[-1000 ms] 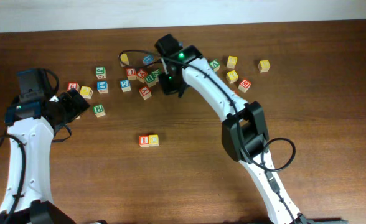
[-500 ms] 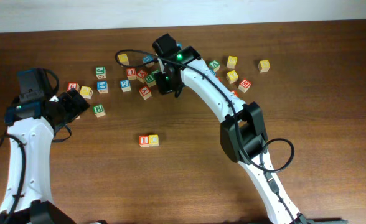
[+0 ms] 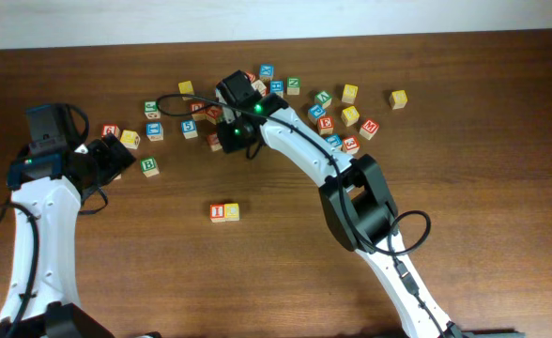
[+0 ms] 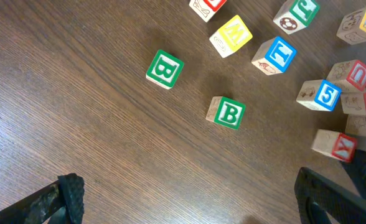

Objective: Spell out ICRA

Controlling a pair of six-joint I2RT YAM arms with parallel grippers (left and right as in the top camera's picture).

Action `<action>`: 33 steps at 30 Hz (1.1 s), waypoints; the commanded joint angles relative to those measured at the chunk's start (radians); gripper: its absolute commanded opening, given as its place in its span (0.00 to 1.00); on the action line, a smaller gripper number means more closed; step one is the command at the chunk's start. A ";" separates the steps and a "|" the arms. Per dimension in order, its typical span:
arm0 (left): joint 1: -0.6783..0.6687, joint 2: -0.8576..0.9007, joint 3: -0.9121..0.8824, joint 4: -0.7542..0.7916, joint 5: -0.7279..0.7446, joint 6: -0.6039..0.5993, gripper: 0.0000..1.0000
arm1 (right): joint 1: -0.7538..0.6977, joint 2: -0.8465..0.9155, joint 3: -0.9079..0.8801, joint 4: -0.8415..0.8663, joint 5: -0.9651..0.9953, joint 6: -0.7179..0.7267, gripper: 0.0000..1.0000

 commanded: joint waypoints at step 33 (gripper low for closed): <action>0.006 0.002 0.003 -0.001 0.007 -0.003 0.99 | -0.099 0.029 -0.032 0.005 0.097 0.009 0.15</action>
